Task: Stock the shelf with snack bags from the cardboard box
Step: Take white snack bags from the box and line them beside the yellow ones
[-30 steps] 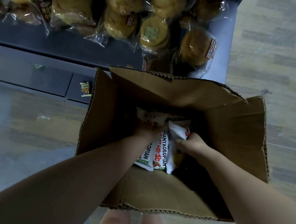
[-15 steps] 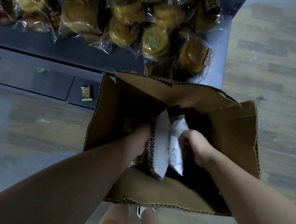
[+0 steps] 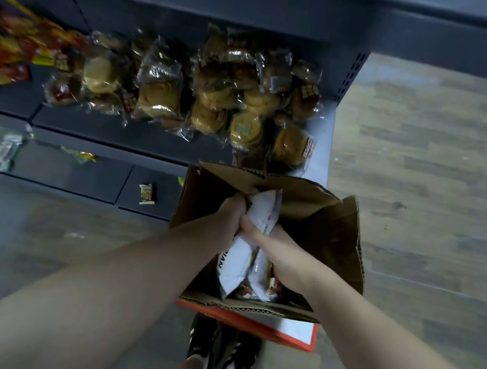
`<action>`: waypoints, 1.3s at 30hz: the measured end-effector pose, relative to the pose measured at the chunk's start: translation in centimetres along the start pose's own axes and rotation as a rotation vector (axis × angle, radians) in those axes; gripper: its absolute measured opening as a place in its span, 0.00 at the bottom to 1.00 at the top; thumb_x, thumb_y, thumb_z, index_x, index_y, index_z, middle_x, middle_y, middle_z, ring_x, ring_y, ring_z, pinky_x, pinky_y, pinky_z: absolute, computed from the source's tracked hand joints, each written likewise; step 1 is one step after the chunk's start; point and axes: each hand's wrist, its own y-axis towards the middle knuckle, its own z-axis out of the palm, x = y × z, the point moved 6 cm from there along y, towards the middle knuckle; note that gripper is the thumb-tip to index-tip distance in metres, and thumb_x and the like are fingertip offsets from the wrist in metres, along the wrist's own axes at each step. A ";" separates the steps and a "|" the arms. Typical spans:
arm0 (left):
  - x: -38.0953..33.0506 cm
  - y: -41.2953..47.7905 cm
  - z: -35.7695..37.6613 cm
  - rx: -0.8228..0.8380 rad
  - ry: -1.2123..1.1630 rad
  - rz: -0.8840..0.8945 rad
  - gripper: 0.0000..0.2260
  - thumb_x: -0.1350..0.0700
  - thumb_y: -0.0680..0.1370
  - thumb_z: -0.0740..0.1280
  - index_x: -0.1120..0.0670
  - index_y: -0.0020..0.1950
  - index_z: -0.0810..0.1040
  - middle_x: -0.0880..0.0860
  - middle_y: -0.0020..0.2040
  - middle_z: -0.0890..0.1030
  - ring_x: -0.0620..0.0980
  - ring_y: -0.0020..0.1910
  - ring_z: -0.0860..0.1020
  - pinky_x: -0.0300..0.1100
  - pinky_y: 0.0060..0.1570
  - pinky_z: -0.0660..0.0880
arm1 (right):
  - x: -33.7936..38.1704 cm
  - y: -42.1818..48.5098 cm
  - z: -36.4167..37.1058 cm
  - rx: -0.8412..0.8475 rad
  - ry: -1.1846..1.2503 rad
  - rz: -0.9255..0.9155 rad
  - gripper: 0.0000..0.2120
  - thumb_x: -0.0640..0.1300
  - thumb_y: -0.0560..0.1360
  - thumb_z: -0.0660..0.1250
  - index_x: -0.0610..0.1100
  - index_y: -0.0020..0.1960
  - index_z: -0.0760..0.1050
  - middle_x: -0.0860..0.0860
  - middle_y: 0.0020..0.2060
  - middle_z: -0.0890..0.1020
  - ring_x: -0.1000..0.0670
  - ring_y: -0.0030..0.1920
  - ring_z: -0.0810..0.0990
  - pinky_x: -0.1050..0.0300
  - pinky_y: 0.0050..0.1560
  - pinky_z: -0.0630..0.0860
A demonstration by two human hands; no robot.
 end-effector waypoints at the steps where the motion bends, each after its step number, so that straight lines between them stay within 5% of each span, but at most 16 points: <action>1: -0.4 -1.0 -0.1 0.025 -0.039 0.025 0.14 0.53 0.82 0.55 0.61 0.48 0.75 0.64 0.49 0.78 0.60 0.48 0.78 0.47 0.55 0.74 | 0.8 -0.6 -0.4 -0.033 0.001 -0.055 0.53 0.77 0.51 0.72 0.50 0.69 0.69 0.52 0.63 0.79 0.50 0.64 0.76 0.47 0.68 0.70; 3: -1.3 -2.8 -0.3 0.108 -0.049 0.087 0.15 0.53 0.78 0.61 0.62 0.56 0.78 0.64 0.54 0.80 0.62 0.53 0.79 0.54 0.58 0.75 | 2.9 -2.6 -1.1 -0.034 0.016 -0.163 0.40 0.69 0.62 0.72 0.52 0.69 0.71 0.54 0.61 0.80 0.52 0.62 0.78 0.48 0.68 0.70; 7: -2.9 -7.0 -1.4 0.243 -0.108 0.187 0.08 0.62 0.79 0.58 0.62 0.45 0.76 0.57 0.38 0.81 0.50 0.36 0.80 0.38 0.38 0.77 | 6.0 -6.1 -2.0 0.019 0.070 -0.190 0.26 0.60 0.71 0.70 0.50 0.65 0.75 0.53 0.57 0.83 0.52 0.59 0.80 0.49 0.67 0.71; 12: -7.1 -12.2 -2.6 0.192 0.133 0.493 0.07 0.64 0.77 0.62 0.62 0.52 0.78 0.62 0.46 0.81 0.54 0.40 0.79 0.42 0.40 0.77 | 10.0 -9.7 -2.4 0.011 0.117 -0.199 0.13 0.55 0.77 0.65 0.50 0.56 0.78 0.54 0.47 0.86 0.55 0.48 0.84 0.59 0.50 0.78; 15: -9.4 -16.1 -2.9 0.176 0.222 0.614 0.07 0.58 0.79 0.63 0.58 0.53 0.77 0.59 0.50 0.82 0.54 0.44 0.81 0.45 0.45 0.77 | 12.0 -11.5 -2.3 -0.012 0.143 -0.198 0.15 0.59 0.75 0.65 0.52 0.56 0.77 0.52 0.50 0.85 0.51 0.52 0.83 0.52 0.58 0.76; 19: -10.8 -20.7 -3.0 0.282 0.412 0.669 0.16 0.45 0.78 0.63 0.50 0.63 0.73 0.53 0.58 0.80 0.50 0.53 0.80 0.44 0.47 0.79 | 14.5 -13.3 -2.2 -0.026 0.173 -0.206 0.32 0.69 0.67 0.69 0.52 0.64 0.75 0.49 0.61 0.81 0.45 0.62 0.78 0.45 0.67 0.70; 23: -11.2 -24.6 -3.0 0.434 0.631 0.685 0.29 0.38 0.76 0.60 0.41 0.75 0.55 0.43 0.70 0.67 0.44 0.67 0.69 0.47 0.67 0.67 | 17.3 -15.3 -1.9 -0.045 0.166 -0.191 0.40 0.72 0.62 0.69 0.47 0.64 0.75 0.46 0.58 0.82 0.44 0.59 0.81 0.46 0.66 0.72; 27: -12.6 -27.1 -2.6 0.552 0.604 0.671 0.41 0.32 0.70 0.65 0.41 0.76 0.49 0.44 0.72 0.65 0.44 0.68 0.68 0.48 0.67 0.68 | 20.3 -17.4 -1.7 0.018 0.176 -0.198 0.31 0.67 0.71 0.66 0.47 0.65 0.75 0.46 0.59 0.82 0.45 0.60 0.80 0.48 0.68 0.70; 32: -15.6 -28.6 -3.4 0.625 0.533 0.628 0.36 0.48 0.70 0.72 0.38 0.72 0.55 0.45 0.65 0.75 0.47 0.61 0.78 0.50 0.63 0.73 | 23.7 -20.5 -2.5 0.135 0.077 -0.227 0.27 0.63 0.72 0.67 0.45 0.62 0.78 0.47 0.53 0.85 0.47 0.53 0.84 0.54 0.53 0.78; 36: -19.0 -29.9 -3.4 0.528 0.558 0.768 0.36 0.55 0.73 0.71 0.37 0.73 0.56 0.46 0.64 0.76 0.45 0.60 0.77 0.45 0.65 0.71 | 26.2 -20.9 -3.3 0.158 0.098 -0.292 0.34 0.63 0.65 0.74 0.47 0.65 0.75 0.45 0.59 0.82 0.44 0.60 0.80 0.46 0.67 0.71; 39: -21.6 -30.8 -2.2 0.412 0.658 0.879 0.37 0.54 0.77 0.67 0.40 0.76 0.46 0.43 0.70 0.68 0.42 0.65 0.70 0.38 0.65 0.66 | 29.9 -20.1 -4.2 0.062 0.117 -0.399 0.40 0.66 0.62 0.75 0.49 0.68 0.72 0.46 0.63 0.79 0.44 0.65 0.76 0.43 0.69 0.67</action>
